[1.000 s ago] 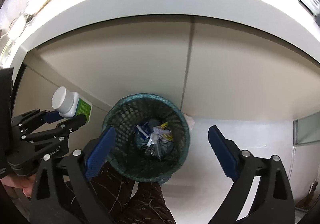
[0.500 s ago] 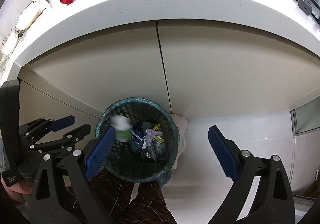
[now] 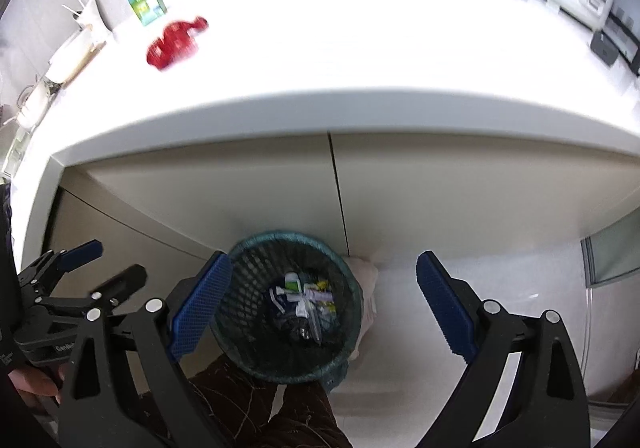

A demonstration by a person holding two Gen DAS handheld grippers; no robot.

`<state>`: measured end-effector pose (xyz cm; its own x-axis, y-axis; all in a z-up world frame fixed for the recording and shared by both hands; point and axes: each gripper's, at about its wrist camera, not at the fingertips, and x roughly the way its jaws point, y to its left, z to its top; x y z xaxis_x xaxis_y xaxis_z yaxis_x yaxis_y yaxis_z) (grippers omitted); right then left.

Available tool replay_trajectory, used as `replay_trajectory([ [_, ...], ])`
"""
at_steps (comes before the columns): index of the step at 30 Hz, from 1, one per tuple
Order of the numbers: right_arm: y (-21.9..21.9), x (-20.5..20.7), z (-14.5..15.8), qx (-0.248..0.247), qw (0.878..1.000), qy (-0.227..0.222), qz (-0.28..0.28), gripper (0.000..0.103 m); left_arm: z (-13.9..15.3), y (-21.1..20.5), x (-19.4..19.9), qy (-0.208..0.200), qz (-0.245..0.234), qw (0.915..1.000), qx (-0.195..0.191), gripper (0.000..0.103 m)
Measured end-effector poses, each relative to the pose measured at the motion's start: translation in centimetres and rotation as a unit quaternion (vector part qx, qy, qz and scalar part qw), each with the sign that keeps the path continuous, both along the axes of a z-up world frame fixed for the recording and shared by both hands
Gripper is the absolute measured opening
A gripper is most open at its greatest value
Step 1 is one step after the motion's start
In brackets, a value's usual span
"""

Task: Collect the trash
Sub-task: 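Raise both tools back over the counter toward the green box and red net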

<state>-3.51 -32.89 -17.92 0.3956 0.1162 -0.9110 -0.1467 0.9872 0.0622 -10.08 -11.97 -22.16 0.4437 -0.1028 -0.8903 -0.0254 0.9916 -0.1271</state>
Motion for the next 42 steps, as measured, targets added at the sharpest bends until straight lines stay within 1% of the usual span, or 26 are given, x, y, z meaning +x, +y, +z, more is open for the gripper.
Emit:
replay_trajectory([
  [4, 1.1, 0.8, 2.6, 0.006, 1.000, -0.016, 0.009, 0.090, 2.3, 1.9, 0.1, -0.014, 0.030, 0.9994, -0.001, 0.097],
  [7, 2.0, 1.2, 4.1, 0.009, 0.999, -0.026, 0.018, 0.090, 4.8, 3.3, 0.3, -0.029, 0.048, 0.9984, -0.003, 0.097],
  [11, 3.0, 1.8, 6.4, 0.007, 0.999, -0.037, 0.024, 0.090, 7.0, 4.4, 0.7, -0.051, 0.054, 0.9971, 0.012, 0.097],
  [20, 6.4, 4.0, 10.0, 0.011, 0.997, -0.060, 0.043, 0.090, 12.0, 7.5, 2.5, -0.073, 0.077, 0.9942, 0.019, 0.097],
  [24, 8.0, 5.1, 11.1, 0.012, 0.996, -0.069, 0.051, 0.090, 13.2, 8.5, 3.9, -0.076, 0.085, 0.9933, 0.021, 0.097],
  [31, 10.5, 7.4, 12.2, 0.011, 0.996, -0.071, 0.061, 0.090, 15.0, 10.5, 6.6, -0.083, 0.093, 0.9918, 0.027, 0.097],
  [37, 12.5, 9.6, 12.0, 0.006, 0.996, -0.063, 0.062, 0.090, 15.3, 12.4, 9.9, -0.081, 0.098, 0.9912, 0.036, 0.097],
  [42, 14.1, 11.9, 11.4, 0.003, 0.997, -0.052, 0.060, 0.090, 15.1, 14.3, 13.3, -0.077, 0.105, 0.9909, 0.034, 0.097],
])
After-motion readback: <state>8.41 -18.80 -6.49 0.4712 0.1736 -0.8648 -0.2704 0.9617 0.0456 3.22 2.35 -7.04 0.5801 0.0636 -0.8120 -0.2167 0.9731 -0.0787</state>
